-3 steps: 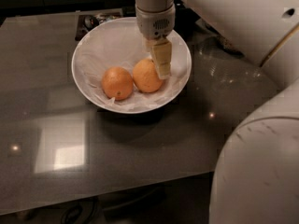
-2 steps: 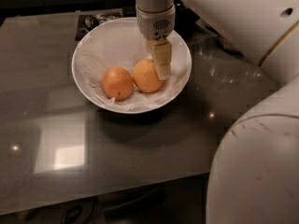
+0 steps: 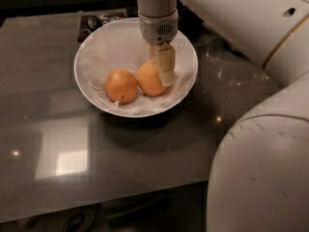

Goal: Pick orange from white bowl

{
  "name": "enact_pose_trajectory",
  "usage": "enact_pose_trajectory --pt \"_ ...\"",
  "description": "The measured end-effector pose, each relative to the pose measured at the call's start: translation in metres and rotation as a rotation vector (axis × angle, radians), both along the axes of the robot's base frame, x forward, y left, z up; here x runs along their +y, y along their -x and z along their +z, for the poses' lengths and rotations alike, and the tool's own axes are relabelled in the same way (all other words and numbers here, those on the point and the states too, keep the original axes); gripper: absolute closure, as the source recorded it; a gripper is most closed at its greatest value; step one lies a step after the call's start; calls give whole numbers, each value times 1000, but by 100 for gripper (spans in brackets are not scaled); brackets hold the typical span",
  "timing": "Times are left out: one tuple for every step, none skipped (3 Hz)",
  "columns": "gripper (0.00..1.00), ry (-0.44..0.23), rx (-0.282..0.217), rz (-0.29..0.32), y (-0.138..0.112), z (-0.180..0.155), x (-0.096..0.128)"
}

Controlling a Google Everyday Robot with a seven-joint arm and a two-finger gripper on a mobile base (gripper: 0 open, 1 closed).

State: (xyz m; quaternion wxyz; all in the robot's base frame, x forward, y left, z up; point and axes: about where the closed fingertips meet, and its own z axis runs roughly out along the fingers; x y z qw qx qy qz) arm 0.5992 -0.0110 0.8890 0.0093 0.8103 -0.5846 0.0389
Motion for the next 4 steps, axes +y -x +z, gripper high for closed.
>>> enact_pose_trajectory --pt "27 -2 19 3 3 -5 2" --pt "26 -3 30 -4 -1 -8 0" --pt "26 -13 61 -4 1 -18 1" --pt "26 -26 87 -13 1 -25 1"
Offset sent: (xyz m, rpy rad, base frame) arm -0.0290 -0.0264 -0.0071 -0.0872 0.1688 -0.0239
